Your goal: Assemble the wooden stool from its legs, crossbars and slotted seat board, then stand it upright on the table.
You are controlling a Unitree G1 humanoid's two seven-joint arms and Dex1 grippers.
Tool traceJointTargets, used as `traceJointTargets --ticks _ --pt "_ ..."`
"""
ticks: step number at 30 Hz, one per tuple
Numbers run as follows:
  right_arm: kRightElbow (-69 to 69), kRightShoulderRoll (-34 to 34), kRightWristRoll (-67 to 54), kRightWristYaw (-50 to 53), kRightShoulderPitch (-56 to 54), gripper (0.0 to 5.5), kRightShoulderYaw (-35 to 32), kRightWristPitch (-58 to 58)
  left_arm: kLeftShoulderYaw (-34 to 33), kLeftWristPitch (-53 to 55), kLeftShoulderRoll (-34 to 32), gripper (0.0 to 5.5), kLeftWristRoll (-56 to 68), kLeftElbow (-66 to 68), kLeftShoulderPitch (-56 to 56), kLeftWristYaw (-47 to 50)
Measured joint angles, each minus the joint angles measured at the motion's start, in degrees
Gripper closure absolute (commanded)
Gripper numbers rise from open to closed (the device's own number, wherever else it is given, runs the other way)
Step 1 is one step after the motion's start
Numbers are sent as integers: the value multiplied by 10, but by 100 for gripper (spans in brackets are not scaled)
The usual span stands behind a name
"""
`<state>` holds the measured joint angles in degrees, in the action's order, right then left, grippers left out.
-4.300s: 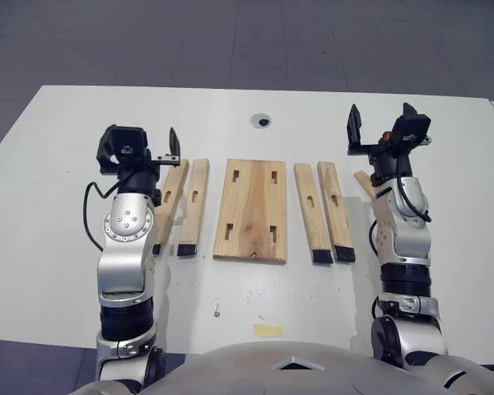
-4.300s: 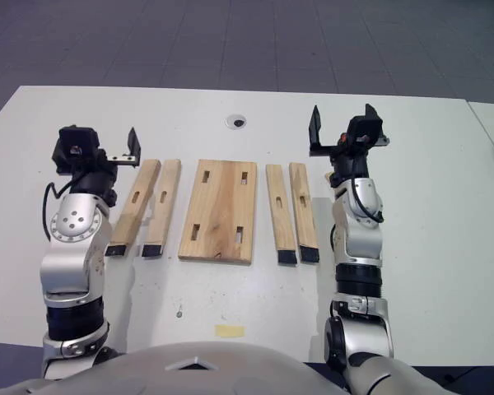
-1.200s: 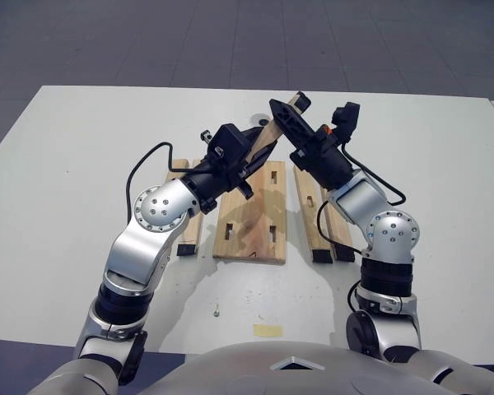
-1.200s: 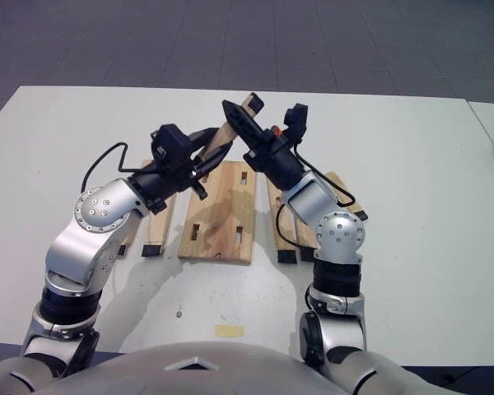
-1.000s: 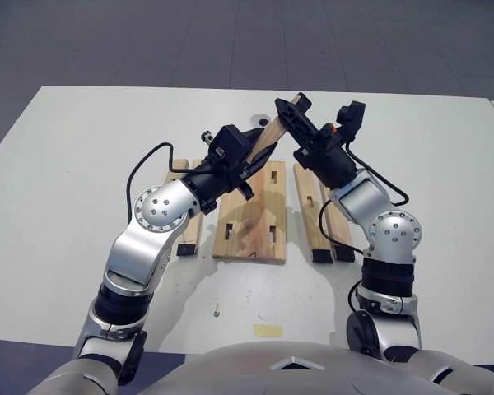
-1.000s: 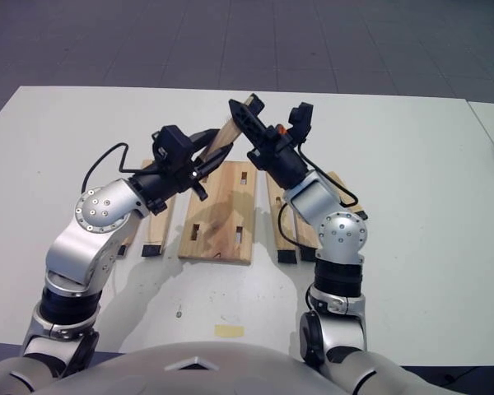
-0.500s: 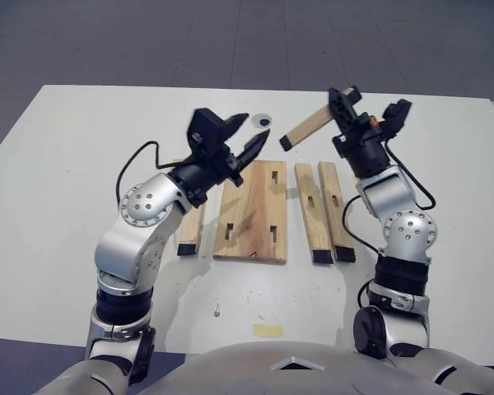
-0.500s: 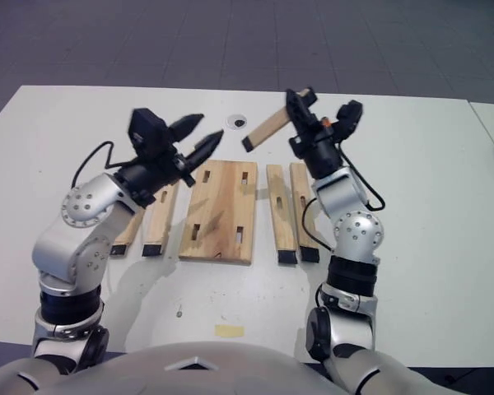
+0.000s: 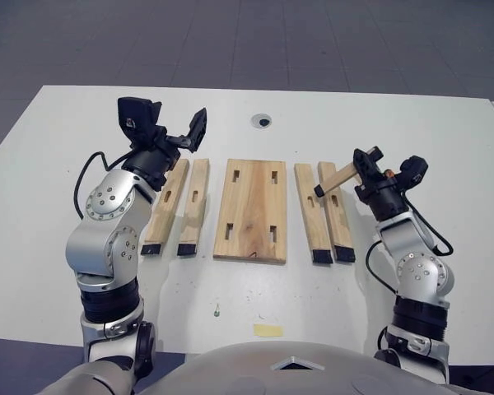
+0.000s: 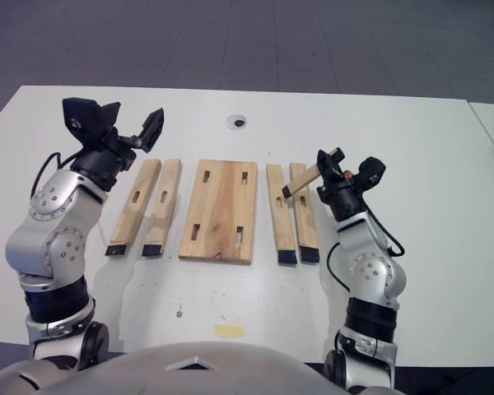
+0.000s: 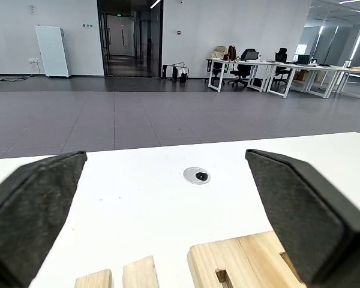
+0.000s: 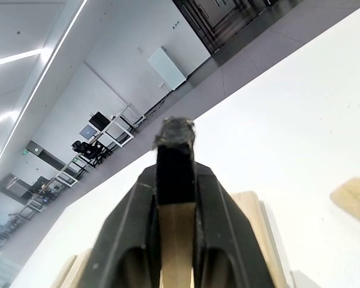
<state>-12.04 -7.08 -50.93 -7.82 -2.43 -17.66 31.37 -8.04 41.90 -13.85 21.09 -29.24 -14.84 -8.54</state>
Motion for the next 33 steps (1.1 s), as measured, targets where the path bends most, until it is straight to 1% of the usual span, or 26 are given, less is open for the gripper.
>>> traceJointTargets --ticks 5,10,22,33 --pt "-8 8 3 2 5 510 8 1 15 0 -2 10 -8 3 0 3" --pt "-9 12 34 0 10 510 20 -17 19 0 -3 10 -13 3 5 4" --pt "-35 -4 178 -27 39 510 91 -117 37 -6 -14 10 -40 11 6 -3" --pt "16 -28 316 -37 22 510 151 -202 47 -11 -33 10 -65 13 2 -9"
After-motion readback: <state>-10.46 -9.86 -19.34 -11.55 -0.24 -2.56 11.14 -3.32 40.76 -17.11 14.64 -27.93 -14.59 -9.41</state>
